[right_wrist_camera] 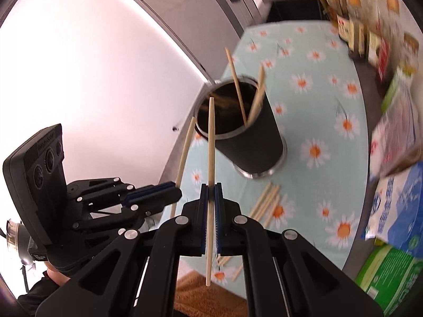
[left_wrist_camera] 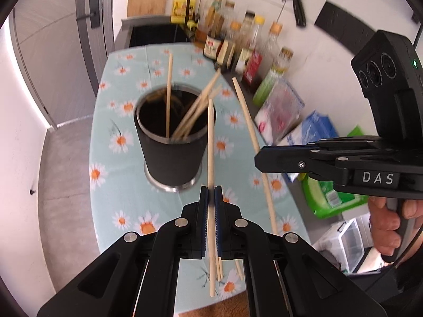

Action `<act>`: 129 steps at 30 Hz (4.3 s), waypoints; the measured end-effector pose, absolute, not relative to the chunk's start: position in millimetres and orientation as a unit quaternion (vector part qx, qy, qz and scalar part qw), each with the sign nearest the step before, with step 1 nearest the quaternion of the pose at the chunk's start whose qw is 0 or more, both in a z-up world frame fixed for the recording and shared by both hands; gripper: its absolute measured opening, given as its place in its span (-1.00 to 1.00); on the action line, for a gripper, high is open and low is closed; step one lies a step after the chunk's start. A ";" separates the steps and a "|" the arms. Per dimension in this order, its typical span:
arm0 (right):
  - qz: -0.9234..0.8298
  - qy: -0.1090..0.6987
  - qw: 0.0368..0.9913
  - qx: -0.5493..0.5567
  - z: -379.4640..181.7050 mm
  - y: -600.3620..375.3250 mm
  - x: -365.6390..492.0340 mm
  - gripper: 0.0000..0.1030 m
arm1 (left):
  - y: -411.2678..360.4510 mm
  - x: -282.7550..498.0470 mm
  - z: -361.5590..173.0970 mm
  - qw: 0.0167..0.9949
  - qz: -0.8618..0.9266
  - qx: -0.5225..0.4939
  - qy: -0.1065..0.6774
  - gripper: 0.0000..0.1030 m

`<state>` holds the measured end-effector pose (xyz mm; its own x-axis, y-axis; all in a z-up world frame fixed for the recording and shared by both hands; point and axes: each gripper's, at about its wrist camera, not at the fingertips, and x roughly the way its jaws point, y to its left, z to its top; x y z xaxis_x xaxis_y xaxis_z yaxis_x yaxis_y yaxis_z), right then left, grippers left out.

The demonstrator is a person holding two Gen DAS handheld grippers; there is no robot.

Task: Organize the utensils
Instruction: 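Lift both held chopsticks upright and carry them above the black holder, then lower the chopsticks into the holder and open both grippers, then move both open grippers back down to the remaining chopsticks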

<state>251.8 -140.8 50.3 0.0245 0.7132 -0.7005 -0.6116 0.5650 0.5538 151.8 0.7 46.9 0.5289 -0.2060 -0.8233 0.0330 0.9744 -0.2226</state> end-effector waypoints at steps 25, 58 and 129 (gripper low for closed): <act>0.482 0.332 0.808 0.074 136.3 -112.5 314.3 -0.89 | 47.6 209.1 111.1 0.953 -0.051 -0.093 0.283 -0.93; 0.478 0.314 0.817 0.072 119.7 -105.4 314.8 -0.51 | 76.4 219.2 87.8 0.950 -0.020 -0.148 0.274 -0.89; 0.152 0.733 0.663 -0.015 -134.5 -110.3 236.8 -0.52 | 70.1 152.3 -114.1 0.763 -0.204 -0.130 0.600 -0.52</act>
